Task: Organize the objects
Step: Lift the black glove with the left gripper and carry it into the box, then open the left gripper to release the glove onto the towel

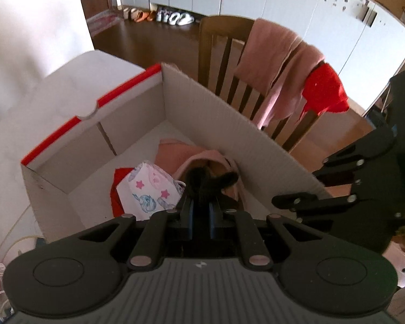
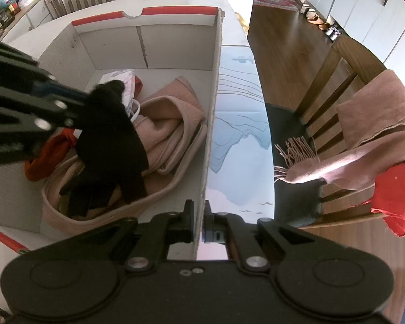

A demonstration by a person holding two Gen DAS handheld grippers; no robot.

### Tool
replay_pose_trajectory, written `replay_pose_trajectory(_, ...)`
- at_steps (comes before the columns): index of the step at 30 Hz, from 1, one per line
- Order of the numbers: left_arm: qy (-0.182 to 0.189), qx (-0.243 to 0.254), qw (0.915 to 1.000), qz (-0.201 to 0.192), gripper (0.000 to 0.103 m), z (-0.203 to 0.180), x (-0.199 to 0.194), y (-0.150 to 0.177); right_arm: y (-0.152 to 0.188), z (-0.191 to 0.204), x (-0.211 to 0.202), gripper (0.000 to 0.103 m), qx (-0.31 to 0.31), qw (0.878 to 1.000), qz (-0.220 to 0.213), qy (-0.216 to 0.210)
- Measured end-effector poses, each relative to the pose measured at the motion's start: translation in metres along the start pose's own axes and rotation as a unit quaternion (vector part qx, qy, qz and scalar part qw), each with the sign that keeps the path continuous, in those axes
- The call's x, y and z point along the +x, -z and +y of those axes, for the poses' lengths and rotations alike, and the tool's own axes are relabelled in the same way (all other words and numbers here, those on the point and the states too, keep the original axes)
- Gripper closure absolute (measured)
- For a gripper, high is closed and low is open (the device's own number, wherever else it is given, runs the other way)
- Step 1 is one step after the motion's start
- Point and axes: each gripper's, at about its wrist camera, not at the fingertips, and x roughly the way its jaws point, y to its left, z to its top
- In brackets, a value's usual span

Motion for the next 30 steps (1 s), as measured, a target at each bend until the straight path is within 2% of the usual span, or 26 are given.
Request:
replay_pose_trajectory(6, -0.007, 0.002, 0.9998, 0.021, 0.093, 0.000, 0.018, 0.002, 0.000, -0.002, 0.001, 0.100, 0.002, 1.000, 0.000, -0.001)
replay_pose_trajectory(14, -0.004, -0.014, 0.9997, 0.022, 0.090, 0.003, 0.022, 0.012, 0.000, -0.003, 0.001, 0.100, 0.002, 1.000, 0.001, -0.001)
replay_pose_trajectory(20, -0.009, -0.032, 0.9994, 0.007, 0.067, 0.009, 0.012, 0.020, 0.001, -0.004, 0.003, 0.100, 0.002, 1.000, 0.003, 0.000)
replay_pose_trajectory(22, -0.009, -0.038, 0.9992, 0.000, 0.054, 0.010, 0.007, 0.022, 0.002, -0.004, 0.004, 0.100, 0.002, 1.000, 0.003, 0.000)
replay_pose_trajectory(30, -0.005, -0.054, 0.9982, -0.026, 0.047, 0.014, -0.016, 0.029, 0.001, -0.004, 0.008, 0.100, 0.002, 1.000, 0.008, 0.002)
